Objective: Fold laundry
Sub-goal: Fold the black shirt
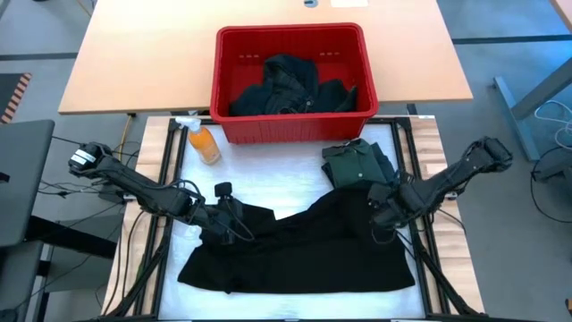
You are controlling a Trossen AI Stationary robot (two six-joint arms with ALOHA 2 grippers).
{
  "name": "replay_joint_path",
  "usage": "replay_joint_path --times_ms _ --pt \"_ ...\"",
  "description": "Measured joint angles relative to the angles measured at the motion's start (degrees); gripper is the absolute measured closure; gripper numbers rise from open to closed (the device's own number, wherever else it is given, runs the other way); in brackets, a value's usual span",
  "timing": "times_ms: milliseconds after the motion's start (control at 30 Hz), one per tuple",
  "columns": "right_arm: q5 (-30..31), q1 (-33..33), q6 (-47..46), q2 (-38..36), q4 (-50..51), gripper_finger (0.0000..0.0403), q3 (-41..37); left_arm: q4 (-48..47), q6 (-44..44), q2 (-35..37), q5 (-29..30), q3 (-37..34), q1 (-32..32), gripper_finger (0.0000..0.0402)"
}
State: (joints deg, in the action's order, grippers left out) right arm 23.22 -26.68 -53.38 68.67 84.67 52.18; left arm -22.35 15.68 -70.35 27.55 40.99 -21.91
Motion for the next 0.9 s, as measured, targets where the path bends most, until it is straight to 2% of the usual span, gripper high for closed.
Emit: replay_joint_path --times_ms 200,367,633,900 --pt "4.8 -5.7 -2.3 0.0 -3.3 0.0227 -4.2 0.0 0.0 0.0 -0.3 0.0 0.0 0.0283" --pt "8.3 -7.1 -4.4 0.0 -5.4 0.0227 -6.3 0.0 0.0 0.0 -0.2 0.0 0.0 0.0283" --pt "10.1 -5.7 -5.2 0.0 -10.0 0.0227 -12.4 0.0 -0.6 0.0 -0.2 0.0 0.0 0.0283" --pt "10.4 -2.4 -4.8 0.0 -10.0 0.0227 -12.5 0.0 -1.6 0.0 0.2 0.0 0.0 0.0283"
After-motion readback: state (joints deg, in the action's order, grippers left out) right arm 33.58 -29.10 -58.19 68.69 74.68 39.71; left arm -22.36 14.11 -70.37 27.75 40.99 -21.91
